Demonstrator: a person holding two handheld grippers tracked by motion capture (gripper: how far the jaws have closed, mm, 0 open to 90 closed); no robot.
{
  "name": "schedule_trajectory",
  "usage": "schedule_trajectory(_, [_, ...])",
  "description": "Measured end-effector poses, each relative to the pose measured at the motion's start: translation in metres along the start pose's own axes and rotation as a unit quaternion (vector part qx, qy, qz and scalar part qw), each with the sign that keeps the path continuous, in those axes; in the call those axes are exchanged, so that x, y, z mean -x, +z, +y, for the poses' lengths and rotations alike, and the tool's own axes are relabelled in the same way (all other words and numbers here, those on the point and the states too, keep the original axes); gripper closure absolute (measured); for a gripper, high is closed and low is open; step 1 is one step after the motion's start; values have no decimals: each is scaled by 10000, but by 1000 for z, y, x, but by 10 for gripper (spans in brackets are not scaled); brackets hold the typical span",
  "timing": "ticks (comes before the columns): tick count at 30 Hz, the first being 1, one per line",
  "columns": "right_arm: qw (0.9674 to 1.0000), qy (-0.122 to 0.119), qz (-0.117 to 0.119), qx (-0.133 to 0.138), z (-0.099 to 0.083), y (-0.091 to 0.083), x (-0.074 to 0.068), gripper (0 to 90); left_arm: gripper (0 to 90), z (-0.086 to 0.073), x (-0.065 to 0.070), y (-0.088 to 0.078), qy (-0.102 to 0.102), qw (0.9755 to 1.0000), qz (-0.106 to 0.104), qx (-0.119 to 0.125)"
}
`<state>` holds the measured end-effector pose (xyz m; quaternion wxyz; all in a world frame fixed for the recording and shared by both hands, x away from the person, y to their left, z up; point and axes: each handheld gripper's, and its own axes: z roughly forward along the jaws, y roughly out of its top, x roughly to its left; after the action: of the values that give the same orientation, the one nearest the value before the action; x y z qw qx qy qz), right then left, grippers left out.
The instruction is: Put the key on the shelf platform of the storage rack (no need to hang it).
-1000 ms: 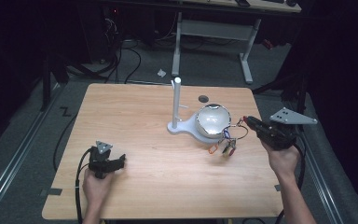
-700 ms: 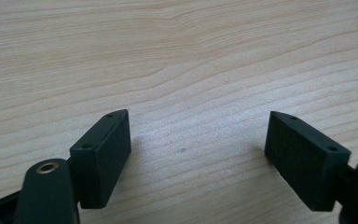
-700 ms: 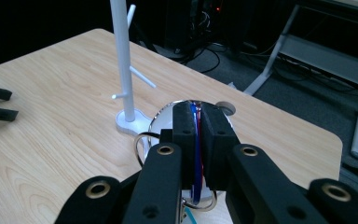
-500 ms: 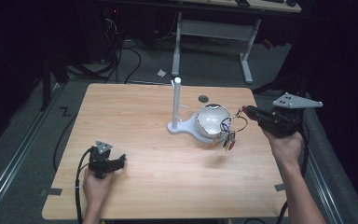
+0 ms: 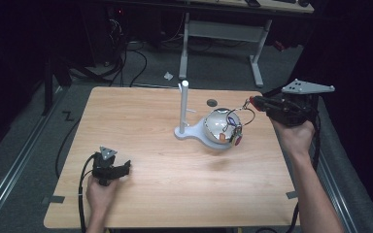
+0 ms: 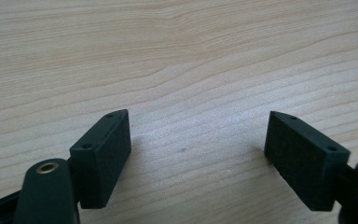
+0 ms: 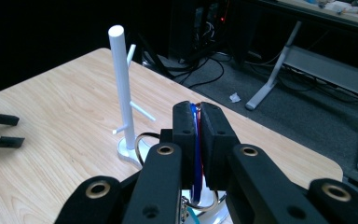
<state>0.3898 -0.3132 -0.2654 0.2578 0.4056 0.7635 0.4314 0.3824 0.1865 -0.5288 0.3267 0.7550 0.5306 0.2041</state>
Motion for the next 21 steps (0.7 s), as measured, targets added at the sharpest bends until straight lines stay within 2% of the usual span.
schedule_trajectory(10, [10000,-1,-81,31,15,12,3,860,231,0,0,0,0,10000,3,1])
schedule_trajectory(18, [9998,131,-164,-4,16,23,10,860,231,0,0,0,-2,10000,1,2])
schedule_trajectory(21, [9997,106,-200,-14,16,27,11,860,230,0,0,0,-8,10000,-4,3])
